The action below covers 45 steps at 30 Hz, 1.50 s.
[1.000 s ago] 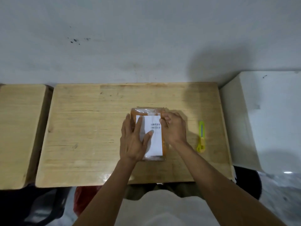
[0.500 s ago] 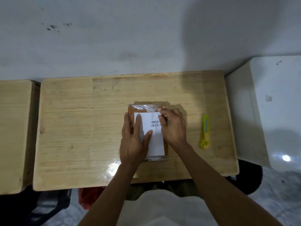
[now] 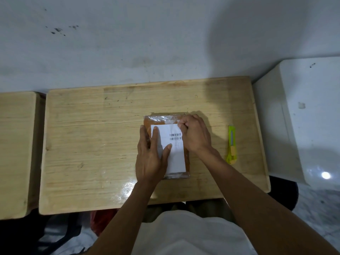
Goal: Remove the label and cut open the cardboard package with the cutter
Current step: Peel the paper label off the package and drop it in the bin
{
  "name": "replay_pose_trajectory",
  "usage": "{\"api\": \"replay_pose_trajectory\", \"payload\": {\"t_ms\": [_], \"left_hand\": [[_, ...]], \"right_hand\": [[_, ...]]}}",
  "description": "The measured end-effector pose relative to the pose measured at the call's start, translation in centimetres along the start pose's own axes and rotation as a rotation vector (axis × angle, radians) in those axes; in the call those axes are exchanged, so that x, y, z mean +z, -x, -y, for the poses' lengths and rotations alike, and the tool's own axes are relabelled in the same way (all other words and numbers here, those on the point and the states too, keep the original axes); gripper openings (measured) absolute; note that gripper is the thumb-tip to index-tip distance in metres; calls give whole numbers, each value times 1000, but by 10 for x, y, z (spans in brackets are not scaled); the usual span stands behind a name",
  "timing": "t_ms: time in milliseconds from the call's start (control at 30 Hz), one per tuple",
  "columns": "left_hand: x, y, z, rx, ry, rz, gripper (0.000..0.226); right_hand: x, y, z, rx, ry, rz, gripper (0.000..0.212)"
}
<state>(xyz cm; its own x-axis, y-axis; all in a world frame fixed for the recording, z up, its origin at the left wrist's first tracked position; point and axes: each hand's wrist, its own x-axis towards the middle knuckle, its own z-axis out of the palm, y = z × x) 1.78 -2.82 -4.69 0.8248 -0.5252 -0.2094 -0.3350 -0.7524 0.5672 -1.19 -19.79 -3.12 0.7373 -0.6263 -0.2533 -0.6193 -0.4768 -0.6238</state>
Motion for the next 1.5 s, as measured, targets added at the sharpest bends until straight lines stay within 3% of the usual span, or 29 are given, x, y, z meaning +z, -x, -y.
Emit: {"api": "replay_pose_trajectory", "payload": {"t_ms": [133, 267, 467, 633, 767, 900, 1033, 1133, 1300, 1500], "left_hand": [[1, 0, 0, 7, 1, -3, 73], [2, -1, 1, 3, -11, -6, 75], [3, -1, 2, -3, -15, -3, 76], [3, 0, 1, 4, -24, -6, 77], [3, 1, 1, 17, -18, -12, 76], [4, 0, 2, 21, -13, -13, 76], [6, -1, 5, 33, -3, -20, 75], [7, -1, 5, 33, 14, -21, 77], [8, 1, 5, 25, 23, -33, 78], [7, 2, 5, 45, 13, -36, 78]], "right_hand": [[1, 1, 3, -51, 231, 48, 18], [2, 6, 1, -68, 272, 63, 27], [4, 14, -6, -174, 228, -19, 20], [3, 16, -7, -198, 34, -139, 5], [4, 14, -9, -153, -72, -93, 4], [5, 15, -10, -79, -157, -69, 23], [5, 20, -6, -159, -199, -40, 5], [1, 24, -5, -201, -222, -14, 18], [-2, 26, -5, -235, -248, 31, 13], [2, 27, -1, -156, -266, -58, 3]]}}
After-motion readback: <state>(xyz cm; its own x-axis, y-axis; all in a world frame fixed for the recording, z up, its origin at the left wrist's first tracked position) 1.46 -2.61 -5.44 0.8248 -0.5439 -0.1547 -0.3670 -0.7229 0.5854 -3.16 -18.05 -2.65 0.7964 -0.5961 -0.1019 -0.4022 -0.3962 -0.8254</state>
